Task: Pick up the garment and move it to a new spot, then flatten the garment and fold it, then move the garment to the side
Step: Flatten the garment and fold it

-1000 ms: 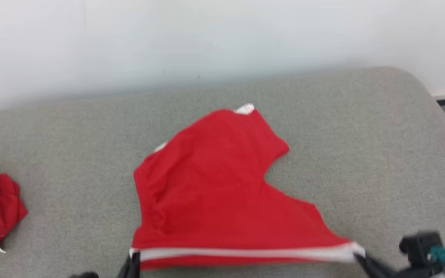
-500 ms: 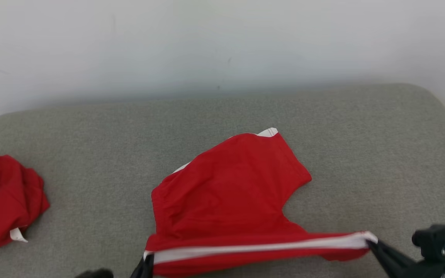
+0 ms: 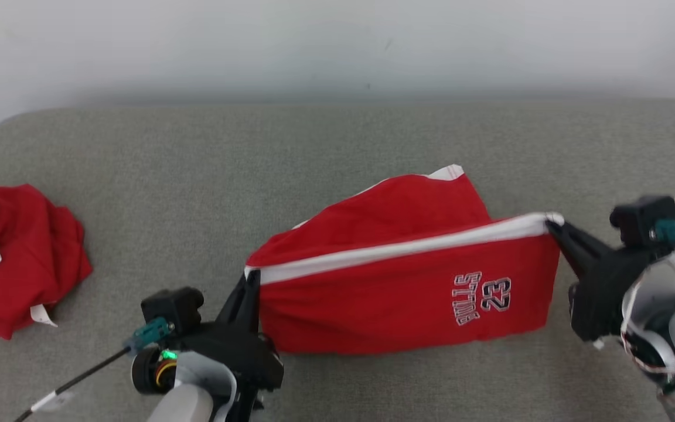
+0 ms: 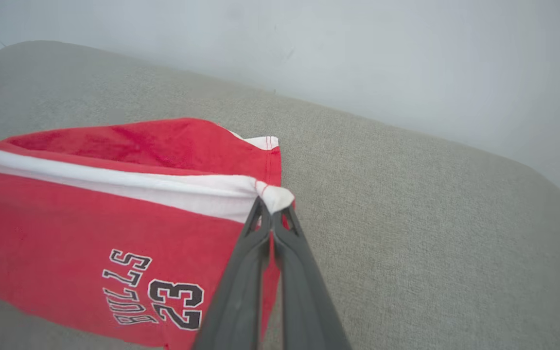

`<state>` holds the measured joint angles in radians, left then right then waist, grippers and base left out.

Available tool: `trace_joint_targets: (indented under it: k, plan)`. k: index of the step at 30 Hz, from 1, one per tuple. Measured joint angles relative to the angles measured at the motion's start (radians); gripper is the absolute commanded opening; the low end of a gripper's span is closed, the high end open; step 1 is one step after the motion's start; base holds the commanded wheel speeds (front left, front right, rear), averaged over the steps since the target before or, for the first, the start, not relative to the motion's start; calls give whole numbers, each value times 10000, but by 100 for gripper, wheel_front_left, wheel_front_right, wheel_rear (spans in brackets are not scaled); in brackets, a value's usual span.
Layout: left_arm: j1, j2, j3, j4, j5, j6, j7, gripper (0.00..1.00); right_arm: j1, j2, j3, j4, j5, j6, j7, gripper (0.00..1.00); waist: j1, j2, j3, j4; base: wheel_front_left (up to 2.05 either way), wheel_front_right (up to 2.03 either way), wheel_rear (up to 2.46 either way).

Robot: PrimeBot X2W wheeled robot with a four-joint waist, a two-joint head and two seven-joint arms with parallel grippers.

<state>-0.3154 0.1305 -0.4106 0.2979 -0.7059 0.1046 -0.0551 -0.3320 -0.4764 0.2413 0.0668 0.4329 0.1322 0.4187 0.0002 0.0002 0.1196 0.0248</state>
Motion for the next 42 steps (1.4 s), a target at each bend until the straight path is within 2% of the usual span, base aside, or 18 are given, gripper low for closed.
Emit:
trace_joint_targets:
  k: [6, 10, 19, 20, 21, 22, 23, 24, 25, 26, 32, 35, 42]
  plan:
    - [-1284, -286, 40, 704, 8, 27, -109, 0, -2123, 136, 583, 1764, 56, 0, -527, 0, 0, 0, 627, 291, 0, 0, 0]
    - [-2065, -435, 88, 1047, 10, 196, -178, 0, -3316, 268, 769, 3014, 54, 0, -788, 0, 1, 0, 1076, 465, 0, 0, 0]
    - [-3387, -627, 17, 1887, 180, 422, -343, 2, -5457, 562, 1348, 5237, -176, 0, -1300, 0, 0, 0, 2137, 746, 0, 0, 0]
    - [-3466, -648, -6, 1987, 178, 447, -407, 5, -5601, 602, 1388, 5448, -211, 0, -1356, 0, 1, 1, 2234, 772, 0, 0, 0]
    - [-3528, -667, -23, 2090, 176, 445, -460, 16, -5732, 669, 1434, 5653, -215, 0, -1436, 0, 1, 1, 2320, 800, 0, 0, 0]
    - [-3588, -681, -42, 2180, 165, 447, -506, 30, -5845, 750, 1511, 5825, -215, 0, -1501, 0, 1, 1, 2393, 831, 0, 0, 0]
    - [-3635, -690, -46, 2236, 81, 405, -569, 58, -5942, 832, 1590, 5979, -207, 0, -1574, 0, 1, 1, 2448, 864, 0, 0, 0]
    - [-3663, -702, -42, 2313, -35, 378, -600, 95, -6034, 913, 1630, 6119, -178, 0, -1751, 8, 0, 1, 2491, 897, 0, 0, 0]
    - [-3684, -709, -65, 2406, -54, 380, -677, 100, -6166, 966, 1693, 6264, -134, 0, -1881, 48, 0, 1, 2524, 926, 0, 0, 0]
    - [-3705, -711, -67, 2474, -75, 380, -732, 100, -6298, 1011, 1768, 6391, -86, 0, -1969, 100, -1, 0, 2549, 951, 0, 0, 0]
    - [-3861, -748, -146, 2800, -148, 301, -1325, 100, -6593, 1116, 2205, 7089, 268, -2, -2504, 100, -2, 0, 2439, 1046, 0, 0, 0]
    - [-3820, -646, -268, 2809, 186, 190, -1693, 100, -6613, 1066, 2324, 7294, 637, 0, -2516, 100, -2, 0, 2244, 1085, 0, 0, 0]
    - [-2668, -88, -232, 1724, 1177, -81, -2048, 100, -5930, 901, 2316, 7678, 1829, -2, -1695, 100, -3, 0, 1582, 1104, 0, 0, 0]
